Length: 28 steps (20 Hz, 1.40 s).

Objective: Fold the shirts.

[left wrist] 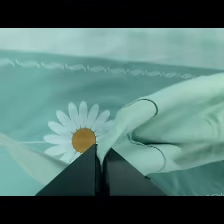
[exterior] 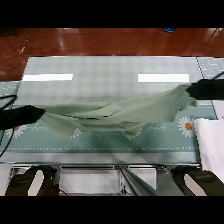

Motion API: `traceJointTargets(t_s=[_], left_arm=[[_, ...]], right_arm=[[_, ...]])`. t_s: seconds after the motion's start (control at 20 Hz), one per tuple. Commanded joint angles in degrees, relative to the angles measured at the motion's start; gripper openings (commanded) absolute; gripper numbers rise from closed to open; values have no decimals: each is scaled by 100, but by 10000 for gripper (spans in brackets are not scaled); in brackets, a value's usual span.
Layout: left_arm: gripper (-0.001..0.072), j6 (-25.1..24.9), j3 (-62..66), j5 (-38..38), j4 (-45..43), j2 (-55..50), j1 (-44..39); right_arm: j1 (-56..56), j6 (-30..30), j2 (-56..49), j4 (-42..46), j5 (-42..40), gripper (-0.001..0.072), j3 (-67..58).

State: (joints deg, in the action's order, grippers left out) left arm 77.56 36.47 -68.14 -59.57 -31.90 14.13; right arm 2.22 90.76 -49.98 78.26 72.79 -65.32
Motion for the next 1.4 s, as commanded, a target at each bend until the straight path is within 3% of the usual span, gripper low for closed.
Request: traceJointTargets(t_s=[0.0,0.15,0.2,0.25,0.3,0.35,0.5,0.65,0.85,1.05,1.25,1.35], left_arm=[[24,-348,-949,909,682,-662,0],[23,-367,-966,940,929,-1526,-15],[28,-483,-964,885,964,-1762,-79],[99,-507,-962,852,973,-1923,-164],[332,-503,-944,785,966,-2033,-236],[503,-496,-828,688,903,-2087,-225],[508,-490,201,90,162,-1974,214],[508,-485,1294,55,164,-1840,1001],[507,-426,1279,420,717,-2243,1156],[507,-667,1266,-466,719,-3768,737],[507,-1270,1274,-553,1226,-4828,289],[507,-1351,1276,-181,1215,-5073,-20]], right_arm=[[-2,-275,-1482,-791,-1117,28,81],[-2,-442,-2649,-1447,-1178,29,-540],[-4,-411,-2955,-1563,-1178,70,-785],[-22,-330,-3176,-1663,-1176,251,-1001],[-79,-247,-3324,-1794,-1115,422,-1215],[-212,-245,-3401,-1943,-964,416,-1453],[-997,-415,-3217,-2026,-101,415,-2157],[-2002,-629,-2529,-1497,608,414,-2020],[-2496,-739,-1327,-1294,332,409,352],[-2306,-1464,-378,-2538,-76,408,2942],[-2306,-1648,140,-2828,85,408,3814],[-2306,-1650,186,-2828,348,408,3888]])
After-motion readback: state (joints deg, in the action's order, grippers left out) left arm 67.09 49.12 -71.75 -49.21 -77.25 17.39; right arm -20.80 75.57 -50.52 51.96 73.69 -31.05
